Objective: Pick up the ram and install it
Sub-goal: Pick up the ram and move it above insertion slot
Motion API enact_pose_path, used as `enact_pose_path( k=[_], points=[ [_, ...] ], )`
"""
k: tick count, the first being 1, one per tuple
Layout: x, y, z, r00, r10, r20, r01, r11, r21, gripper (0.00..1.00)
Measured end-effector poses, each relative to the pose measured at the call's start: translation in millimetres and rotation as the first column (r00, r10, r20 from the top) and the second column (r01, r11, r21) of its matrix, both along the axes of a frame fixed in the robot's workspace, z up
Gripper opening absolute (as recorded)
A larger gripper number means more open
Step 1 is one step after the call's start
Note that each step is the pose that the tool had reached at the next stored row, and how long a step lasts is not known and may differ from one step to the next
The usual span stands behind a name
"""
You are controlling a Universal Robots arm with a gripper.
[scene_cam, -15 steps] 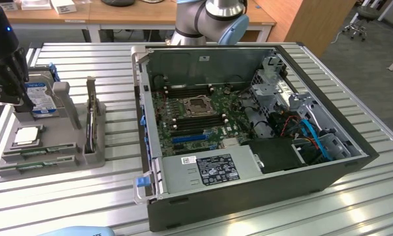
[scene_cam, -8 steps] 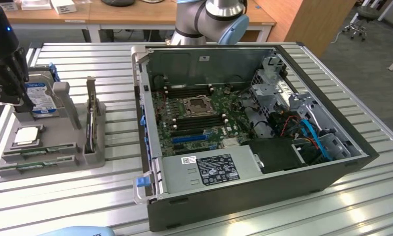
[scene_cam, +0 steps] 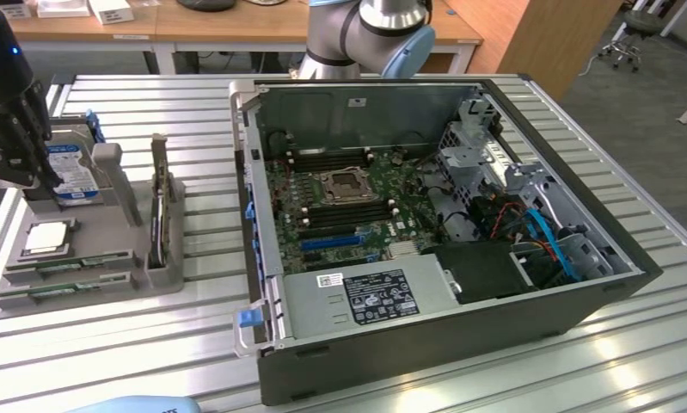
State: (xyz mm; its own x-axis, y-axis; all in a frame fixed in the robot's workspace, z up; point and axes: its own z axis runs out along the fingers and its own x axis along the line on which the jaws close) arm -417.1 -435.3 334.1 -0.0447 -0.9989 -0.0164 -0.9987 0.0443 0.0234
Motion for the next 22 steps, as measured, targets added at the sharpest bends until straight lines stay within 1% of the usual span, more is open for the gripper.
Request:
enact_pose_path(
  k=[14, 16, 17, 18, 19, 22],
  points=[
    [0.0, 0.0, 0.0, 1.0000, 0.000, 0.0000, 0.000, 1.0000, 0.0000, 0.24],
    [0.0, 0.0, 0.0, 1.0000, 0.000, 0.0001, 0.000, 1.0000, 0.0000, 0.25],
    [0.0, 0.0, 0.0, 1.0000, 0.000, 0.0001, 0.000, 1.0000, 0.0000, 0.30],
    [0.0, 0.0, 0.0, 1.0000, 0.000, 0.0001, 0.000, 1.0000, 0.0000, 0.30],
    [0.0, 0.0, 0.0, 1.0000, 0.000, 0.0001, 0.000, 1.0000, 0.0000, 0.37],
    [0.0, 0.0, 0.0, 1.0000, 0.000, 0.0001, 0.000, 1.0000, 0.0000, 0.37]
  ],
)
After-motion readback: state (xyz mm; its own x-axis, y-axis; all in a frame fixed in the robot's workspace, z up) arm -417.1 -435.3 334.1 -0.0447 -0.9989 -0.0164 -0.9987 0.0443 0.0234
